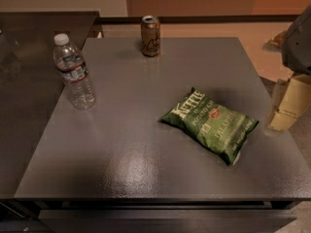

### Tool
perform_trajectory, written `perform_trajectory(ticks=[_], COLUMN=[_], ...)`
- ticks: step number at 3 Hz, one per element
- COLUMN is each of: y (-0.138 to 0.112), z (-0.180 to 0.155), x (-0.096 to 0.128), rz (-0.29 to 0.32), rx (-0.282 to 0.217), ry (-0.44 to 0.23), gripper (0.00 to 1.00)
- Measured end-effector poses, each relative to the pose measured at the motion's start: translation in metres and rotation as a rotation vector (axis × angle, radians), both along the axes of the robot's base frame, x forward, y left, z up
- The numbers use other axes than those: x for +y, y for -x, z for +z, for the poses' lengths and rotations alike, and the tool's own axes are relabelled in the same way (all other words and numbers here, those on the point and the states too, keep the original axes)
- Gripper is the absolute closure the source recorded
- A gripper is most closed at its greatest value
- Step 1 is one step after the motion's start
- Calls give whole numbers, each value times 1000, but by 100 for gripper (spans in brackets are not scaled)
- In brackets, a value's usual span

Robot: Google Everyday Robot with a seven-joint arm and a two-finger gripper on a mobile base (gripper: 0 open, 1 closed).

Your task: Move green jalapeno chip bag near orange can

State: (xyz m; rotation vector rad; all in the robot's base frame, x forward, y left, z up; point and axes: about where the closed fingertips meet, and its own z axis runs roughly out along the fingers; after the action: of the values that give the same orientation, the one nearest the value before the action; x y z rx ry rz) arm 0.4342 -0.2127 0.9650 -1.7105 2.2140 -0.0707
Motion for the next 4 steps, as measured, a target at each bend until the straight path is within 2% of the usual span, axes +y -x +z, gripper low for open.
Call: perform_trajectory(ticks=[2,4], y=[-5,-33], z=[-52,-88], x=[1,10], rz=[-31,-72], rx=[-13,-28], ry=[-117,-202], gripper=[0,0])
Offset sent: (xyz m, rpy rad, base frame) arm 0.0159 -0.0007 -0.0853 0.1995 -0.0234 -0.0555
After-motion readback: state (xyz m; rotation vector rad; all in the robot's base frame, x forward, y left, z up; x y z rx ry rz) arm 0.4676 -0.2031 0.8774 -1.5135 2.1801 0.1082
